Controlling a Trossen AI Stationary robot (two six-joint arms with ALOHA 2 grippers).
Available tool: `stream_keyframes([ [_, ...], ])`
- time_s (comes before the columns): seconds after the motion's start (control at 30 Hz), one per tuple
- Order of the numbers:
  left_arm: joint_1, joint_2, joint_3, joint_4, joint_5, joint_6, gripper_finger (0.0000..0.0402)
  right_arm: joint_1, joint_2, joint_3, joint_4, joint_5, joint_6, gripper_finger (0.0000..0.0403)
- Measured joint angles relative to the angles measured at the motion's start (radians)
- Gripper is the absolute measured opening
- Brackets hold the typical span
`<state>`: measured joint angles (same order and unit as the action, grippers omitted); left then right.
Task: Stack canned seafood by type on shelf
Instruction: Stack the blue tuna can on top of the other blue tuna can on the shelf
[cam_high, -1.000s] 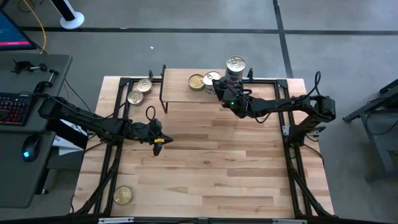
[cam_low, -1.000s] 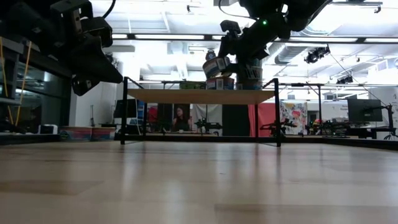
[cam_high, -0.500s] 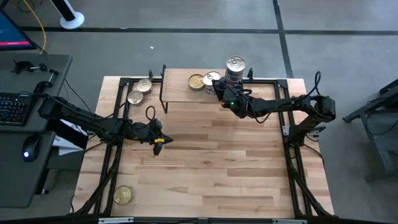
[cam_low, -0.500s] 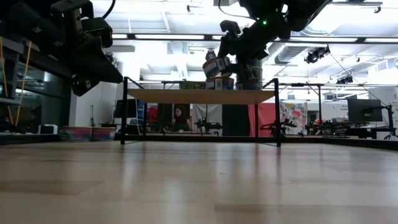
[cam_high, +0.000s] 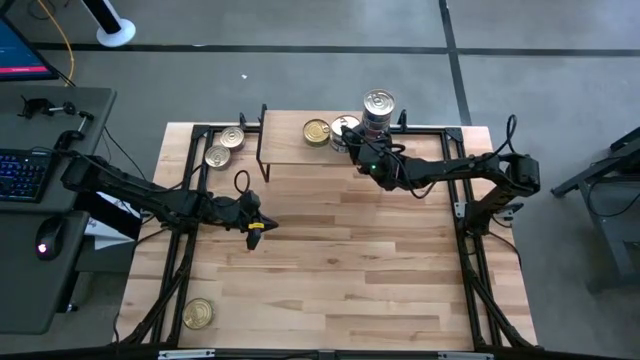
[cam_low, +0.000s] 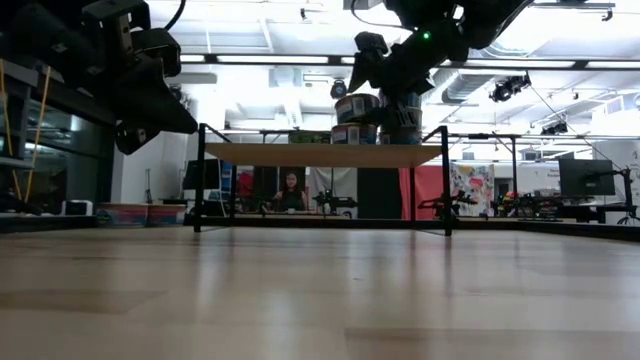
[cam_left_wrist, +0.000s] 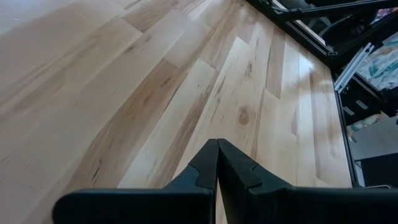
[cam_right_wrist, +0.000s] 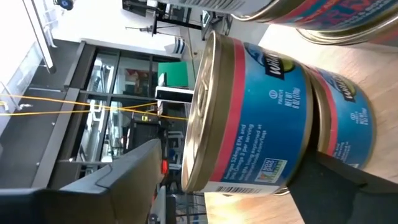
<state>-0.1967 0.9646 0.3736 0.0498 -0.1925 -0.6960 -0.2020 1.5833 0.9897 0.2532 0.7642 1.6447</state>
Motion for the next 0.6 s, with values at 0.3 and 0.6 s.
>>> stream_keyframes([
  [0.3, 0.000, 0.000, 0.000, 0.000, 0.000, 0.000, 0.0000, -0.001, 0.001, 0.040, -0.069, -0.038, 0.007, 0.0314],
  [0.6, 0.000, 0.000, 0.000, 0.000, 0.000, 0.010, 0.0000, -0.014, 0.003, 0.303, -0.618, -0.088, 0.060, 0.0314],
])
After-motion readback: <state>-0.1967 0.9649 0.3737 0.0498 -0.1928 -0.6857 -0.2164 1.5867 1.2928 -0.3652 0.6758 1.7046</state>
